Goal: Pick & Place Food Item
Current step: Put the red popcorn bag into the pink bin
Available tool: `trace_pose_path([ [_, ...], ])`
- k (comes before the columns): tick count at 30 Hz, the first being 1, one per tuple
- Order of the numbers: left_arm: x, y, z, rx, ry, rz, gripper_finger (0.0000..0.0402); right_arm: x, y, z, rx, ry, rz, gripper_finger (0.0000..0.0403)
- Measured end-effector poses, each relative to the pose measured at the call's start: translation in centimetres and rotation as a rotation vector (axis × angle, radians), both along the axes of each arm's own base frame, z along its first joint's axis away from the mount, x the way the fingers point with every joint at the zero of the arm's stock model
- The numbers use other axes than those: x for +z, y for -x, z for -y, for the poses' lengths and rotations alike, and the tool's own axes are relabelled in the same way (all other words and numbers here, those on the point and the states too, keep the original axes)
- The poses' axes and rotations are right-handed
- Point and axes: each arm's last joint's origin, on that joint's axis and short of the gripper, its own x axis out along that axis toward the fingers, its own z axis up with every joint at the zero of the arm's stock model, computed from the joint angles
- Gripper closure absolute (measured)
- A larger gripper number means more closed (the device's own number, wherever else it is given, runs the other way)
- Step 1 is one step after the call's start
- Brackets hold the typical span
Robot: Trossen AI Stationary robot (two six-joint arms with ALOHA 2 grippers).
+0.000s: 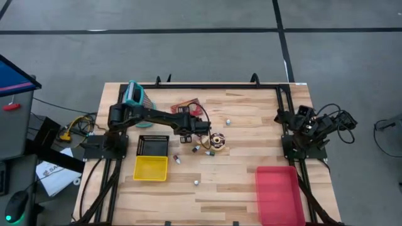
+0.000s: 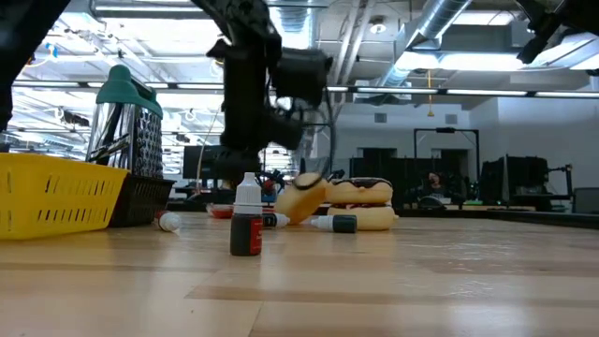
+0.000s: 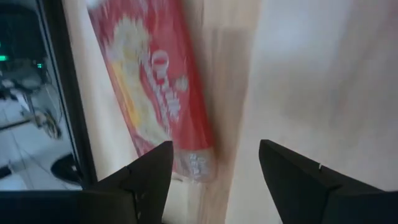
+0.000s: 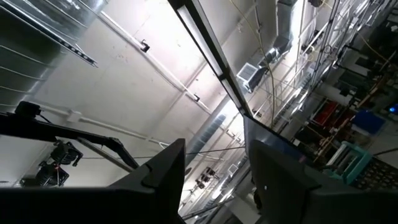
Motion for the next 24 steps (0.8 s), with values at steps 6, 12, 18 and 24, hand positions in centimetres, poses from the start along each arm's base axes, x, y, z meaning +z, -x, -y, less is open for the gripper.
trace_pose_path([
  [6, -0.8, 2.2, -1.9, 0.07, 0.087, 0.008, 0.0171, 0.0, 0.0, 0.1, -0.017, -0.017, -0.008, 0.0232],
  [12, -0.6, 3.4, -3.0, 0.101, 0.083, 0.084, 0.0182, 0.0, 0.0, 0.1, -0.021, -0.021, -0.01, 0.0232],
  [18, -0.9, 3.9, -3.8, 0.1, 0.143, 0.109, 0.019, 0.0, 0.0, 0.1, -0.026, -0.026, -0.012, 0.0232],
  [24, -1.5, 4.2, -4.3, 0.097, 0.143, 0.124, 0.0192, -0.1, 0.0, 0.1, -0.035, -0.035, -0.016, 0.0232],
])
